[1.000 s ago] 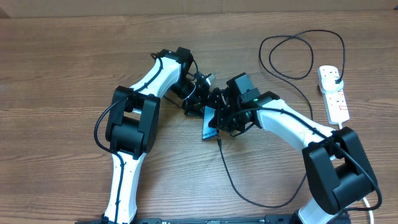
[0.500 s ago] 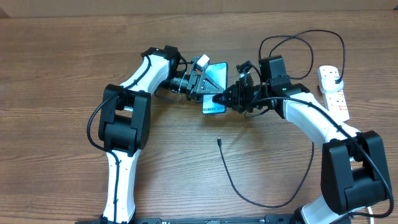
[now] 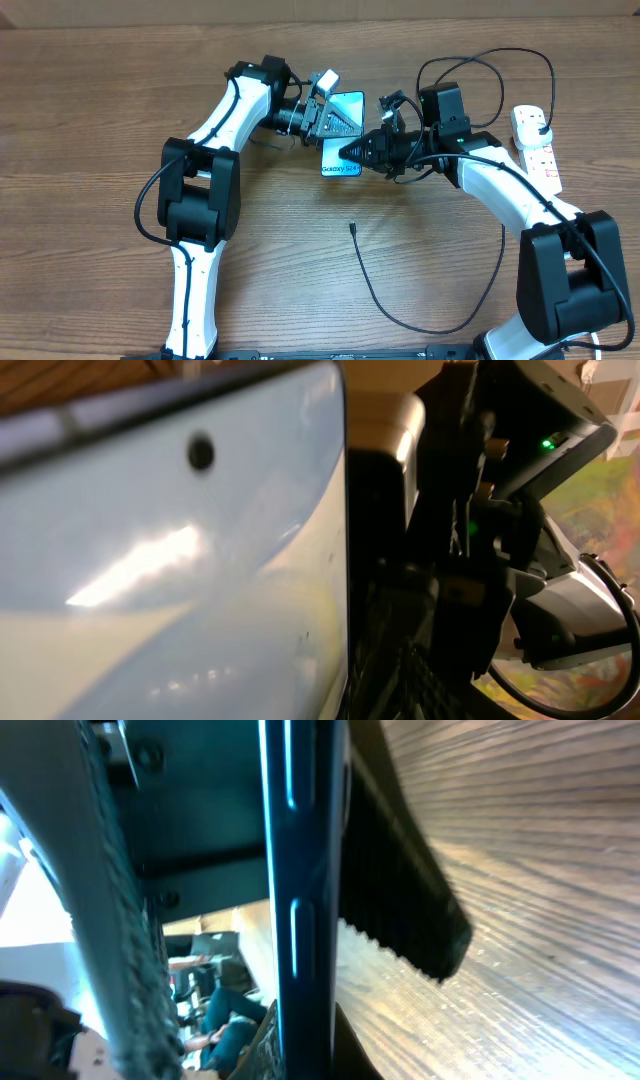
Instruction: Plug charger to phone and switch on socket
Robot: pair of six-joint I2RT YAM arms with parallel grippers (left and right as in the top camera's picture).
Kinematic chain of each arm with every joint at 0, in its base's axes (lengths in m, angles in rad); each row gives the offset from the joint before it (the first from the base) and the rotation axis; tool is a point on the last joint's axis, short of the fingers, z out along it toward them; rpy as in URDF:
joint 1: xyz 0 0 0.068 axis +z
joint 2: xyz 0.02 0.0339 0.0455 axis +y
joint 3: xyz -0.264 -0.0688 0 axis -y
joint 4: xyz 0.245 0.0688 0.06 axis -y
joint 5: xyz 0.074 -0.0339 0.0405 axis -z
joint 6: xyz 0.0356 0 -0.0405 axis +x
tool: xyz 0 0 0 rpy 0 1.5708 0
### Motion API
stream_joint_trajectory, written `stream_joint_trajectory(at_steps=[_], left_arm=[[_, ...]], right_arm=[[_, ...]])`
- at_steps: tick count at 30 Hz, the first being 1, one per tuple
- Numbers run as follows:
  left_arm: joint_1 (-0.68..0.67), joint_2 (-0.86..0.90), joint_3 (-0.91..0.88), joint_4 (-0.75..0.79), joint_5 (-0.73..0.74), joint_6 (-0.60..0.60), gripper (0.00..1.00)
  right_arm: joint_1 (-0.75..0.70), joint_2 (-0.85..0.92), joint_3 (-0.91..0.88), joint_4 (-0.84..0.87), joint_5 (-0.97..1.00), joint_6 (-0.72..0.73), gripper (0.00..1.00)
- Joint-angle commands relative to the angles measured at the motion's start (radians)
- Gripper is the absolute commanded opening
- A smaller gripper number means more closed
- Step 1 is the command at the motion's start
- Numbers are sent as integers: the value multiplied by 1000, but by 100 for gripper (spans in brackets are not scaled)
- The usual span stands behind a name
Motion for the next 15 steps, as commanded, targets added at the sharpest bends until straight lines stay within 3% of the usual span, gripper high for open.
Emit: stream_joint_trajectory(at_steps=[1,7,11,15], left_arm=[[-10,-85,79,6,77,-2,54],[-2,-85,90,6,77,-11,50],[3,-85,90,-6,77,-11,32],[2,-85,90,-18,77,-11,26]], right_arm=[[9,-14,6,-8,-87,3,4],[8,-14,6,15,-84,4,4],[-2,-14,6,65,-84,10,4],[-12,-14,6,97,-88,39,4]])
